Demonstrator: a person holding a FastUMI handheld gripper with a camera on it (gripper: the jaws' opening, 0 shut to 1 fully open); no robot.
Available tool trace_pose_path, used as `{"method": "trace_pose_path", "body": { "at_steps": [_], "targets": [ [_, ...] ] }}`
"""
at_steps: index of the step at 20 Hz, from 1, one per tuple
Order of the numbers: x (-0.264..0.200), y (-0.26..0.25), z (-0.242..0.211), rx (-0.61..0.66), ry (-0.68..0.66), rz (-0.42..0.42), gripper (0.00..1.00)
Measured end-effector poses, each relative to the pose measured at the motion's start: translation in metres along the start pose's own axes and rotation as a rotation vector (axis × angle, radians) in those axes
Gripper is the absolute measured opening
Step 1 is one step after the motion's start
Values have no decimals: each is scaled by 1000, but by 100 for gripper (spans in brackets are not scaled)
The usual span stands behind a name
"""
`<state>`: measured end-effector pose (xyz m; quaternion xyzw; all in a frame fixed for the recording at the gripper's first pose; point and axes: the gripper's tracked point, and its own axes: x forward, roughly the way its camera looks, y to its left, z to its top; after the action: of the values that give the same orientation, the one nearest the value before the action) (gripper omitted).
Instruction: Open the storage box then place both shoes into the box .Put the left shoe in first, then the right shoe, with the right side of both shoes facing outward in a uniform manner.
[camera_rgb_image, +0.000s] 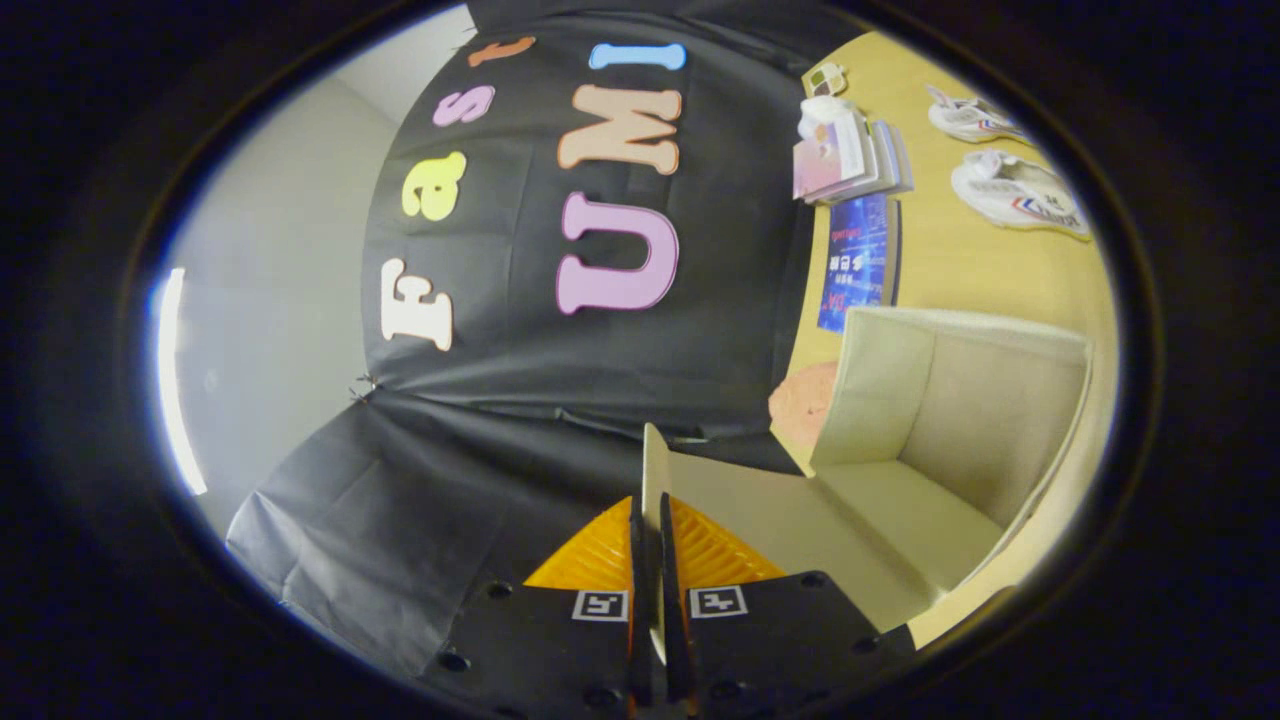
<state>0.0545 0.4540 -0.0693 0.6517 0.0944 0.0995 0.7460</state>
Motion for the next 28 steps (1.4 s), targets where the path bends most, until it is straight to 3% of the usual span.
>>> {"method": "trace_pose_path", "body": {
  "at_steps": [6,12,17,24,28],
  "targets": [
    [32,-21,-61,-79,31,-28,8],
    [48,-42,-61,-183,26,-71,9],
    [21,-59,-28,-366,74,-125,46],
    [-30,-104,101,-813,115,-316,99],
    [-49,-139,171,-948,112,-429,98]
  ]
}}
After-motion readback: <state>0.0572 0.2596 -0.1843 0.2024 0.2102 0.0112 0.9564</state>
